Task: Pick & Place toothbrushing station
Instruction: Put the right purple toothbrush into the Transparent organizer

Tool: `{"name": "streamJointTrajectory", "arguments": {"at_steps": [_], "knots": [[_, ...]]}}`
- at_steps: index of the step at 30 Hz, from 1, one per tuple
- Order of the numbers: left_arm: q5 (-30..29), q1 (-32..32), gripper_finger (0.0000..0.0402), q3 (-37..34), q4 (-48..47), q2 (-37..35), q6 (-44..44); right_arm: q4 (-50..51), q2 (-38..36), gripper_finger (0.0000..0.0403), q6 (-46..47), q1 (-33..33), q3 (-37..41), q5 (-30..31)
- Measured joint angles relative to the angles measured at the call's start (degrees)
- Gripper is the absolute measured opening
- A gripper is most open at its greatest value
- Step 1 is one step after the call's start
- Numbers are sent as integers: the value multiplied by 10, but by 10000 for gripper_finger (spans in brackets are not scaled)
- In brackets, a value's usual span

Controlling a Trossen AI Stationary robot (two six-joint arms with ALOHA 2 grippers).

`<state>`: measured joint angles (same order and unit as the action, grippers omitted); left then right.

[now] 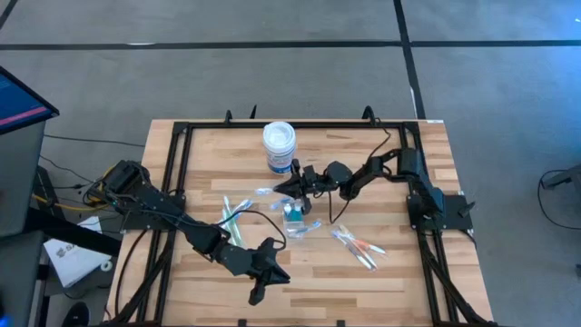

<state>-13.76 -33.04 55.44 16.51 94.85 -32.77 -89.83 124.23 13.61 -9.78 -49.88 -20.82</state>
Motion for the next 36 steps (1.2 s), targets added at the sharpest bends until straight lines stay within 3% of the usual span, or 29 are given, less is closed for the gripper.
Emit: {"name": "streamJointTrajectory", "arguments": {"at_steps": [4,27,36], "knots": [[0,0,39,0,2,0,0,1,37,0,11,-1,-15,-2],[-2,0,39,0,5,0,0,10,36,0,15,-5,-18,-19],[-2,0,39,0,5,0,0,0,36,0,15,-15,24,-18]]}}
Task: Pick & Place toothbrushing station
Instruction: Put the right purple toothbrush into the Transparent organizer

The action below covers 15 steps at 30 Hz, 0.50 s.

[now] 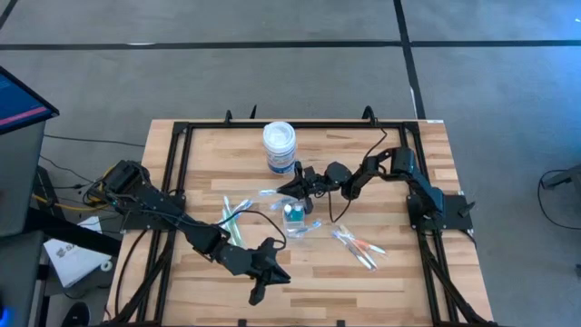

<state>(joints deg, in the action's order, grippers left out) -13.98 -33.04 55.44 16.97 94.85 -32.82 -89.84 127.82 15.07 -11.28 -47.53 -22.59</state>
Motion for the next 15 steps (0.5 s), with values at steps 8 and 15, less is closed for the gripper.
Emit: {"name": "streamJointTrajectory", "arguments": {"at_steps": [8,15], "knots": [[0,0,39,0,2,0,0,0,-3,0,0,-1,6,0],[0,0,39,0,3,0,0,0,-3,1,0,-1,6,1]]}}
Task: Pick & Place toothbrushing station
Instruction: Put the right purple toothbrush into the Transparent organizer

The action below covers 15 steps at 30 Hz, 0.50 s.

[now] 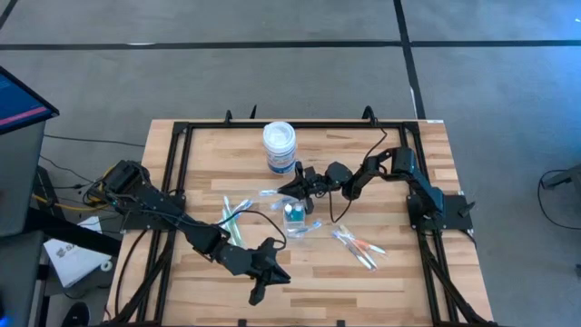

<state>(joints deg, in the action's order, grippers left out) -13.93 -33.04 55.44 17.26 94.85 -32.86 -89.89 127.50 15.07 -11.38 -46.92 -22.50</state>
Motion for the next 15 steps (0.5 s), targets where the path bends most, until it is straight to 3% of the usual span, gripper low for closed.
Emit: {"name": "streamJointTrajectory", "arguments": {"at_steps": [15], "knots": [[2,0,39,0,0,0,-4,0,0,112,2,0,0,-2]]}}
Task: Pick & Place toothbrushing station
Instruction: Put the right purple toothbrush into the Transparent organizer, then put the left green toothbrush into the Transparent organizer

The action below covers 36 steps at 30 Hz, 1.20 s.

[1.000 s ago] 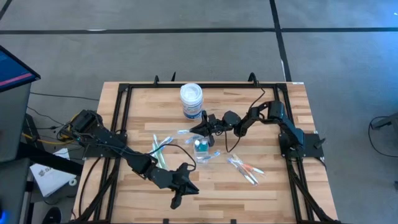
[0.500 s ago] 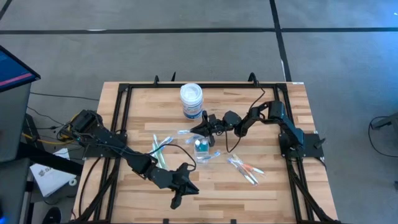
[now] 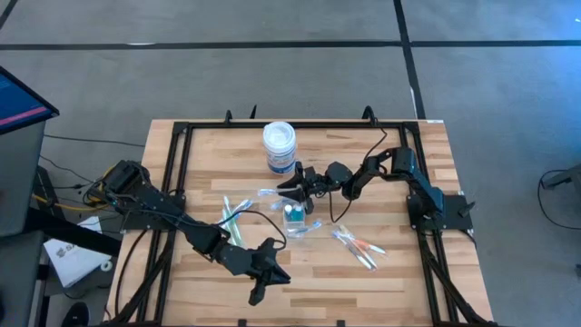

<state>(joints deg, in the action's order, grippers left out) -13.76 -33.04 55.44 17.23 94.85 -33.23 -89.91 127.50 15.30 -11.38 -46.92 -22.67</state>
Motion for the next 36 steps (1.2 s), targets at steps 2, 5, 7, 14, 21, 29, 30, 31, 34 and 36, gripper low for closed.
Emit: {"name": "streamJointTrajectory", "arguments": {"at_steps": [2,5,7,14,21,29,30,31,34,36], "knots": [[0,0,39,0,0,0,0,0,0,122,3,0,0,0],[0,0,39,0,0,0,0,0,-4,133,4,0,0,0],[0,0,39,0,-7,-7,1,-1,-10,137,7,0,-1,0],[-40,-11,34,0,-37,-59,35,4,-39,134,8,-1,9,-20],[-176,-31,9,0,-142,-119,45,9,-83,127,0,-1,32,-26],[-269,-35,2,0,-191,-133,59,32,-122,126,-3,9,42,-30],[-277,-35,2,0,-196,-133,59,30,-125,125,-4,11,42,-30],[-288,-35,2,0,-204,-133,58,28,-127,125,-7,14,41,-30],[-323,-35,2,0,-225,-132,58,44,-132,121,-7,17,42,-39],[-346,-35,2,0,-235,-132,58,42,-135,120,-7,21,41,-44]]}}
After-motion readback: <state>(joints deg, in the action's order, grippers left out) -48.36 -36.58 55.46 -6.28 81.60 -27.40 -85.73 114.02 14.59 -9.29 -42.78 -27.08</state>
